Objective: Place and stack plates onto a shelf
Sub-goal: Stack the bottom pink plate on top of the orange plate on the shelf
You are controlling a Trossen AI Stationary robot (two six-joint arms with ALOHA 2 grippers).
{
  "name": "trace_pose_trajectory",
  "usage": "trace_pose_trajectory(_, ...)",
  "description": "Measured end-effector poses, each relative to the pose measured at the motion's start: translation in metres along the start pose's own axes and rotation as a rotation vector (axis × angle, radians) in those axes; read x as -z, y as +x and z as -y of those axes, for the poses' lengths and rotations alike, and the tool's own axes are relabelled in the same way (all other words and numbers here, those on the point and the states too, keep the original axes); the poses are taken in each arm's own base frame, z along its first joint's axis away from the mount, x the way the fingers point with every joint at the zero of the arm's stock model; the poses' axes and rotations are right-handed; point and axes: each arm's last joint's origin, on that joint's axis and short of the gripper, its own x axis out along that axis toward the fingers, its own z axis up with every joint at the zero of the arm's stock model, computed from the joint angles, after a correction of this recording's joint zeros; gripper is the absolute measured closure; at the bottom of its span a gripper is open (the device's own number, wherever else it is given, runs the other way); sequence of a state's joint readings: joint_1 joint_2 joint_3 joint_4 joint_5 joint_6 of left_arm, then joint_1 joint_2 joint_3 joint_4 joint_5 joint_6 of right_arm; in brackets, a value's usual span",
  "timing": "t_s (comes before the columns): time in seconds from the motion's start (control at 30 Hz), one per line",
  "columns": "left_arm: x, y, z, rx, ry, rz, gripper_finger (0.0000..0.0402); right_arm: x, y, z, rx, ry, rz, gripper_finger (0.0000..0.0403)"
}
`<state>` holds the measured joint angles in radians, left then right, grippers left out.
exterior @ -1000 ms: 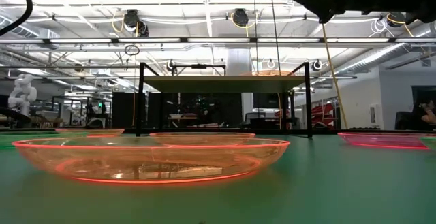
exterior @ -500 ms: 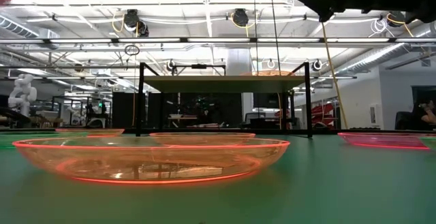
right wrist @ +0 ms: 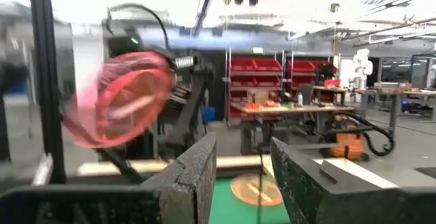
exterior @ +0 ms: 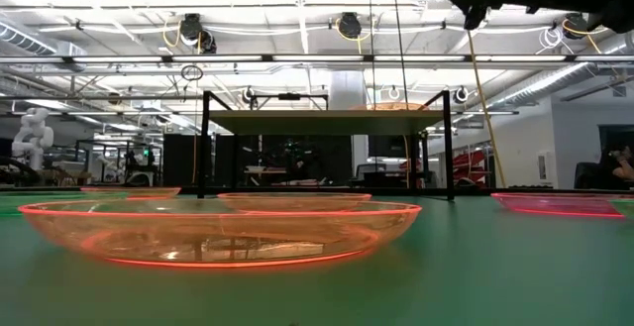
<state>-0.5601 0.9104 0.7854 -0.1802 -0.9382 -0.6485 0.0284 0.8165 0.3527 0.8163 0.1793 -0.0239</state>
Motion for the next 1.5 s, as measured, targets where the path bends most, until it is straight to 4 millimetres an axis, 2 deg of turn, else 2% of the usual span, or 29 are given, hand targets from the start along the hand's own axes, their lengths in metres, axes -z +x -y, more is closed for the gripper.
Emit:
trace_pose_trajectory(0.17, -0.050, 0.033, -0.014, -0.044, 0.008, 0.173, 0.0398, -0.004, 0.000, 0.000, 0.000, 0.047, 0.041, 0.0282)
trace_pose_trajectory(0.3, -0.082, 0.061, -0.030, -0.012, -0.012, 0.196, 0.0398, -0.006, -0.001, 0.000, -0.001, 0.084, 0.056, 0.0282)
trace_pose_trajectory(0.53, -0.111, 0.134, -0.058, 0.017, -0.032, 0.095, 0.0398, -0.012, -0.004, 0.001, -0.014, 0.108, 0.092, 0.0282)
trace_pose_trajectory(0.7, -0.129, 0.183, -0.080, -0.041, -0.037, 0.058, 0.0398, -0.019, -0.009, -0.002, -0.148, 0.106, 0.125, 0.0282)
trace_pose_trajectory(0.8, -0.129, 0.209, -0.094, -0.068, -0.051, 0.013, 0.0398, -0.022, -0.011, -0.003, -0.205, 0.103, 0.143, 0.0282)
trace_pose_trajectory(0.93, -0.117, 0.243, -0.112, -0.090, -0.055, -0.055, 0.0398, -0.025, -0.014, -0.003, -0.213, 0.095, 0.145, 0.0282)
trace_pose_trajectory(1.07, -0.109, 0.267, -0.129, -0.135, -0.055, -0.083, 0.0398, -0.025, -0.016, -0.003, -0.207, 0.045, 0.143, 0.0282)
trace_pose_trajectory(1.3, -0.100, 0.289, -0.143, -0.142, -0.021, -0.065, 0.0379, -0.026, -0.016, -0.002, -0.192, -0.038, 0.154, 0.0282)
trace_pose_trajectory(1.5, -0.097, 0.291, -0.142, -0.121, 0.019, -0.078, 0.0343, -0.026, -0.016, -0.001, -0.136, -0.062, 0.153, 0.0282)
